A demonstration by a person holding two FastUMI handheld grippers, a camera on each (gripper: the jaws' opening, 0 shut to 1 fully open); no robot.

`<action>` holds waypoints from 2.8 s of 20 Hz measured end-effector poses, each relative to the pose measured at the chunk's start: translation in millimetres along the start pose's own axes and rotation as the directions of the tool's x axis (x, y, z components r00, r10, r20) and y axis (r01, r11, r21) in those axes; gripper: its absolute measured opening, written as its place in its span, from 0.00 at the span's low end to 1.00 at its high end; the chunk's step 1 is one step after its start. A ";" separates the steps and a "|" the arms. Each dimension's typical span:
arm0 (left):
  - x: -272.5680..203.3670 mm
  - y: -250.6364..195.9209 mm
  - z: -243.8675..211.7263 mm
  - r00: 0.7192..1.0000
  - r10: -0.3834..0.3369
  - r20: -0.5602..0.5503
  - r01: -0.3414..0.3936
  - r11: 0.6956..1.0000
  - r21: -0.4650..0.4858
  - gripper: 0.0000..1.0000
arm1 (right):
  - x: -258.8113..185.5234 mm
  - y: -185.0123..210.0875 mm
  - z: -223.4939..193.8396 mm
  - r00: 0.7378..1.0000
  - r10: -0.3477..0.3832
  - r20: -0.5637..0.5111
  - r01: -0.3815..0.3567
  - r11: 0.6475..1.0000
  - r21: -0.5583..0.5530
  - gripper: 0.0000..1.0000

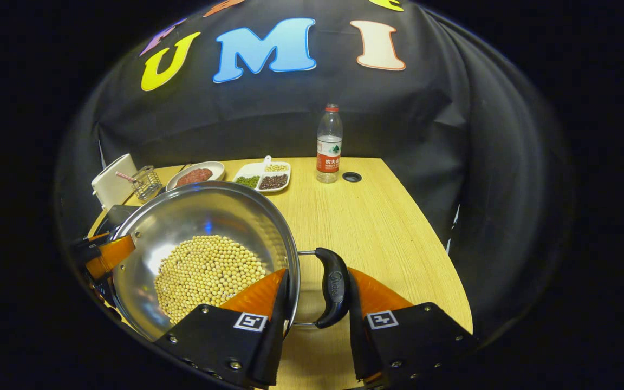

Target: First push the handle of the pot to place it horizontally, then grasp the pot with both hands and set it on the induction cooktop.

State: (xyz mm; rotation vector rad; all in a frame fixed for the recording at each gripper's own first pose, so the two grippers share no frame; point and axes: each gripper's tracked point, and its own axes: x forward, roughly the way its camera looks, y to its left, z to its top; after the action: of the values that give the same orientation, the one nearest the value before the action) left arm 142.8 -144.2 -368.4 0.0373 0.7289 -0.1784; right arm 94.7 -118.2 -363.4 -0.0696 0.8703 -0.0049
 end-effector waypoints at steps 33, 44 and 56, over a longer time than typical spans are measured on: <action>-10.2 310.3 13.4 1.000 0.027 0.003 -0.027 1.000 -0.013 0.63 | -11.1 290.1 17.8 1.000 0.010 0.017 -0.010 1.000 0.012 0.52; 16.7 391.4 -1.8 0.996 0.077 -0.039 -0.078 0.996 -0.030 0.60 | 21.9 358.6 23.3 0.997 0.078 -0.010 -0.078 0.997 0.013 0.52; 4.0 395.8 21.7 0.985 0.156 0.077 -0.158 0.987 0.023 0.95 | 16.0 339.5 52.6 0.990 0.063 0.128 -0.061 0.998 -0.019 0.99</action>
State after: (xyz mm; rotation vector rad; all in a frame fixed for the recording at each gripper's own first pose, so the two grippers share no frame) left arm 229.3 242.6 -366.1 0.1153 0.6458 -0.0393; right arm 137.0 223.1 -363.3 -0.0565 0.7435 0.0643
